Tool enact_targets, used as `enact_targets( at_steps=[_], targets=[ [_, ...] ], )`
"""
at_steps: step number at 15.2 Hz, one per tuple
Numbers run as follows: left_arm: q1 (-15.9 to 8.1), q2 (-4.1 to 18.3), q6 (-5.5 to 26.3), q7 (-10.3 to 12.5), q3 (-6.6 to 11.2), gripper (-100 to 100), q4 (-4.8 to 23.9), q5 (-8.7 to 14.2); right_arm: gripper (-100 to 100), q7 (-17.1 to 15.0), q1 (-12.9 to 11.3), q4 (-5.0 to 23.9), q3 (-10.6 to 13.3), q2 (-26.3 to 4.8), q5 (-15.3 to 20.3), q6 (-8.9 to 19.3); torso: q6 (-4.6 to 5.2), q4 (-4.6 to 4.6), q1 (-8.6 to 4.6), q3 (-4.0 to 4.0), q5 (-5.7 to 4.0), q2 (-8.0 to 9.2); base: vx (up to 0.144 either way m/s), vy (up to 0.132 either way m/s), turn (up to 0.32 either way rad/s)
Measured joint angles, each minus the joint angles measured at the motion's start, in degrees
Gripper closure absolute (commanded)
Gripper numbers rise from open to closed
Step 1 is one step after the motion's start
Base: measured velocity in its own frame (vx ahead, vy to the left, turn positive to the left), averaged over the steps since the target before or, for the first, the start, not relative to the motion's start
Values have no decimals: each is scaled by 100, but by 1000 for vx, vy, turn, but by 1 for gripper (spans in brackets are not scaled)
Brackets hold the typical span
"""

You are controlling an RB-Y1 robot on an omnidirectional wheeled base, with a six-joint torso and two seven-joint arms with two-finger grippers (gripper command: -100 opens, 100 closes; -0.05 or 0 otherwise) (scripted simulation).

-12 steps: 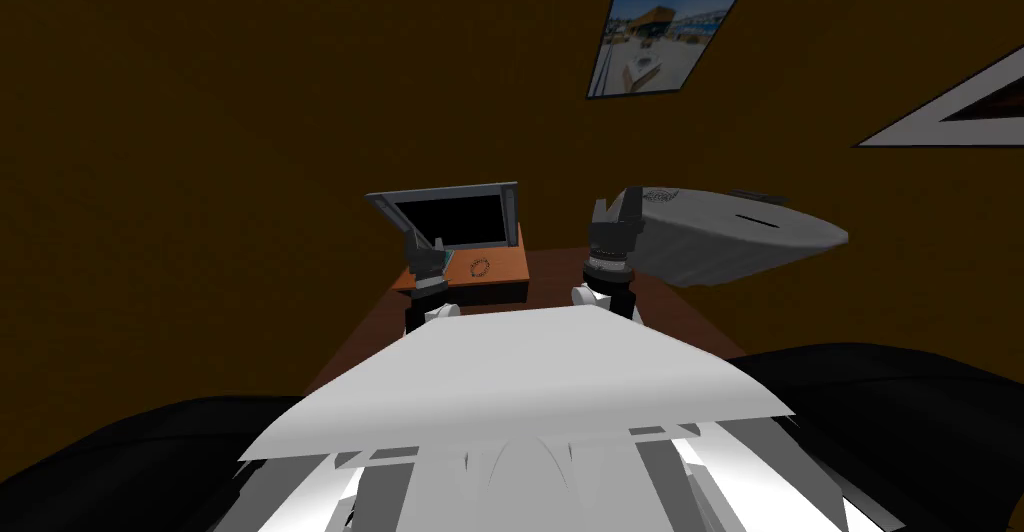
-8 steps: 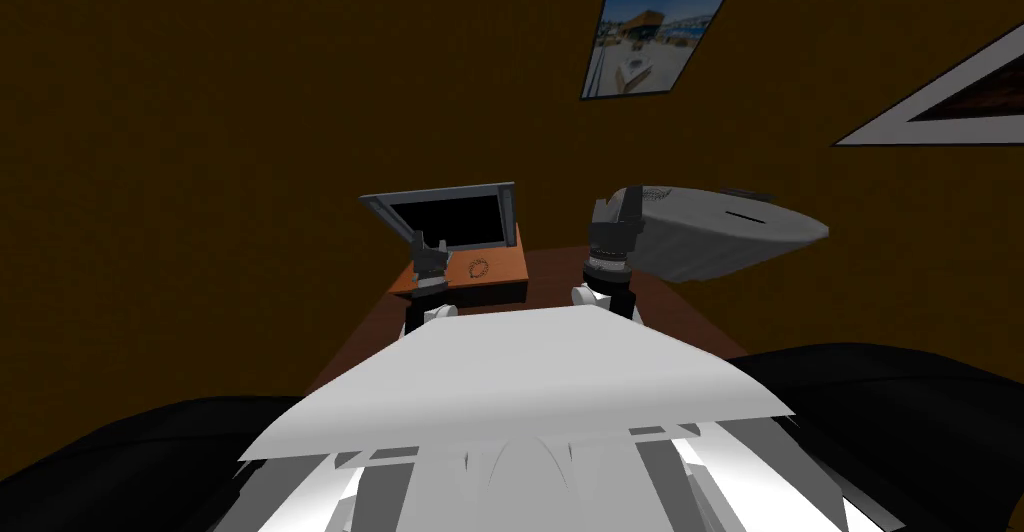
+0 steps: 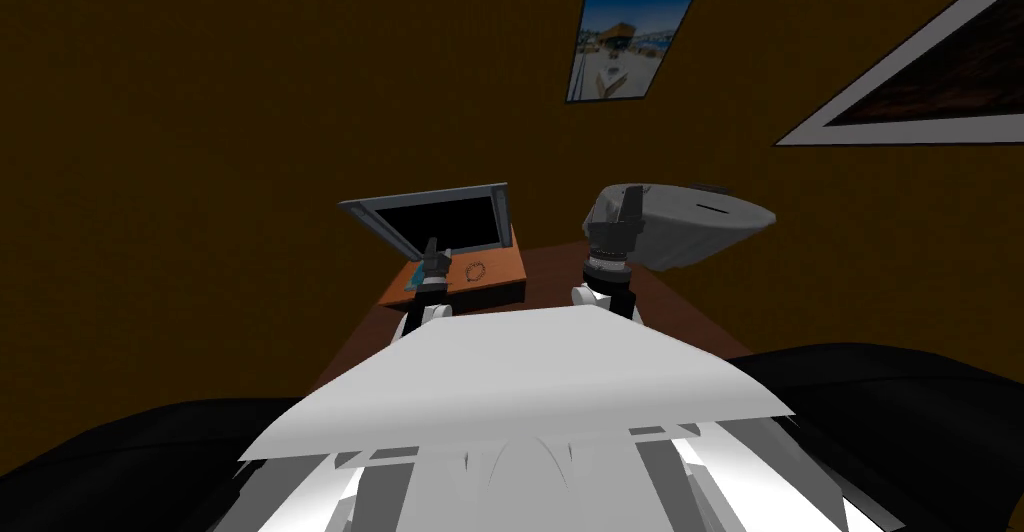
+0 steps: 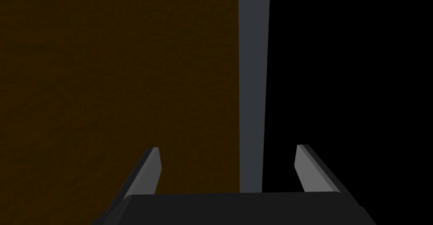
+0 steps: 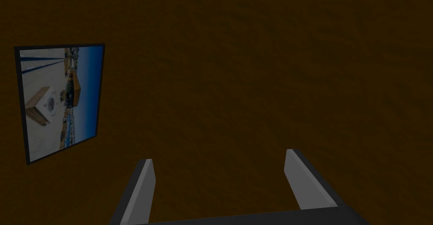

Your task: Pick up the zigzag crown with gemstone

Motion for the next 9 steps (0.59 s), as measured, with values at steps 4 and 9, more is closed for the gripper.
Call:
enact_targets(
  at_steps=[4,9],
  targets=[
    [-94,96,363,24,99,-100,173,13,0,0,0,0,0,0,0,0,2,0,-8,0,-2,0,0,30,-147],
    [-318,221,960,79,283,-100,615,42,0,0,0,0,0,0,0,0,0,0,1,0,1,1,-3,47,-146]
  ],
)
